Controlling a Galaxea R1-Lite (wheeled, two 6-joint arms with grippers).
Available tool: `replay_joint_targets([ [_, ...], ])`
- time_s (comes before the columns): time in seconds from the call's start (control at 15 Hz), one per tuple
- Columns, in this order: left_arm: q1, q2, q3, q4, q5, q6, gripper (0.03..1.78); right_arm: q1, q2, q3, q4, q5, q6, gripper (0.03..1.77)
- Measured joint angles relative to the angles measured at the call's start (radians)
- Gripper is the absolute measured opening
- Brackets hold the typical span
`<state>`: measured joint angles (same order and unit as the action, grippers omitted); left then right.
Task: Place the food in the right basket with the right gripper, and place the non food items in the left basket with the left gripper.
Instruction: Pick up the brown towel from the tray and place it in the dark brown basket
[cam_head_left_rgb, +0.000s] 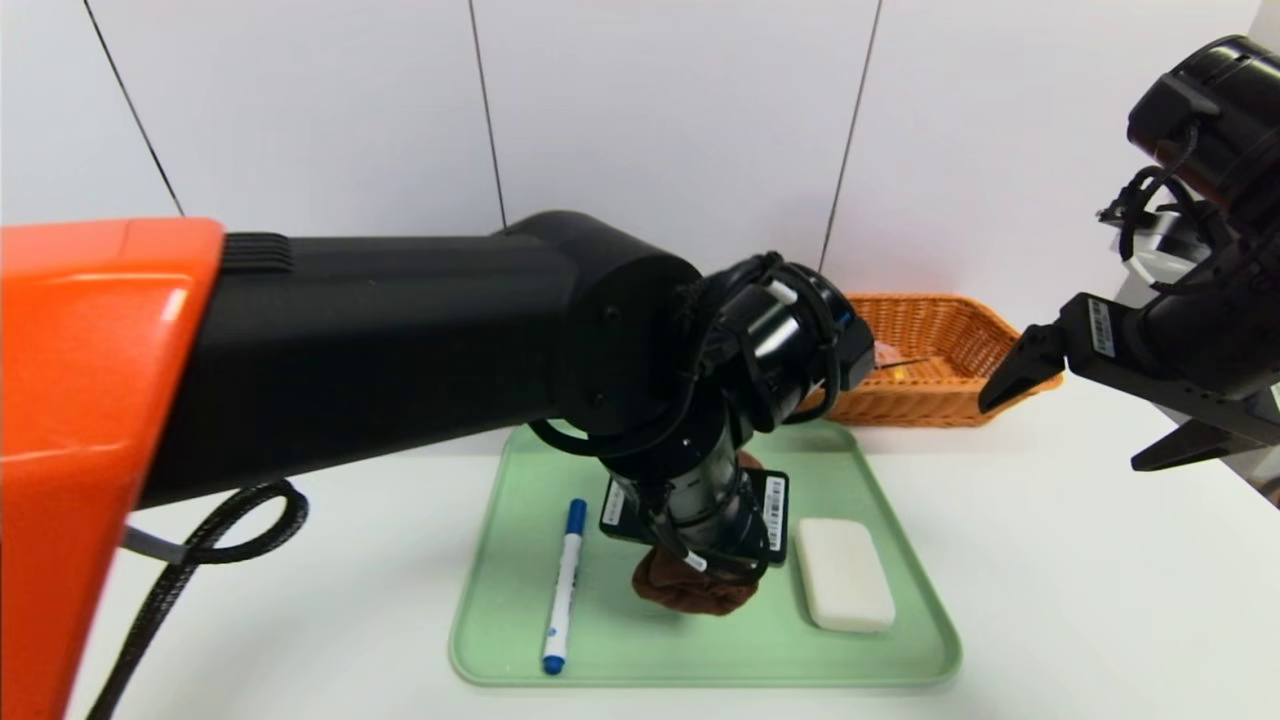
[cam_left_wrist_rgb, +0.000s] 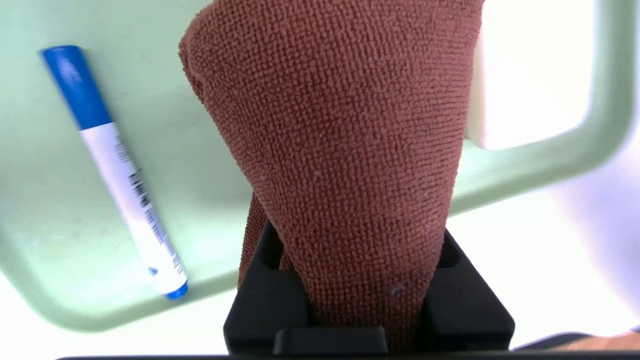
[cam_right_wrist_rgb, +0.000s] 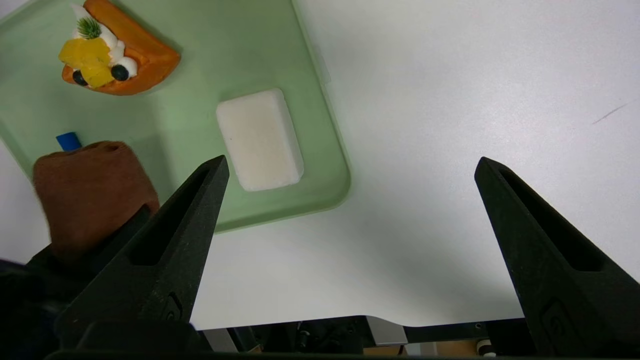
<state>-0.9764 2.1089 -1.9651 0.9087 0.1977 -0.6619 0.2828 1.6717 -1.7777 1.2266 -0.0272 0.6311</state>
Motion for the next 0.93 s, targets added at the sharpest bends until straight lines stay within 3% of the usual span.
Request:
replay_joint_targets([
  [0.2,0.018,-0.095,0.000,0.000,0.000,0.040,0.48,0.001,-0.011,0.001,0.000,0.000,0.003,1.70],
  [0.33,0.082,-0.161,-0.001,-0.006,0.001,0.107,0.48,0.008,-0.018,0.005,0.000,0.000,0.006,1.70],
  [0.67,0.346,-0.245,-0.001,-0.108,0.001,0.255,0.48,0.024,-0.034,0.010,-0.015,-0.003,-0.005,1.70],
  [0.93,0.535,-0.210,0.000,-0.236,0.000,0.323,0.48,0.028,-0.073,0.009,-0.111,0.006,-0.022,1.70],
])
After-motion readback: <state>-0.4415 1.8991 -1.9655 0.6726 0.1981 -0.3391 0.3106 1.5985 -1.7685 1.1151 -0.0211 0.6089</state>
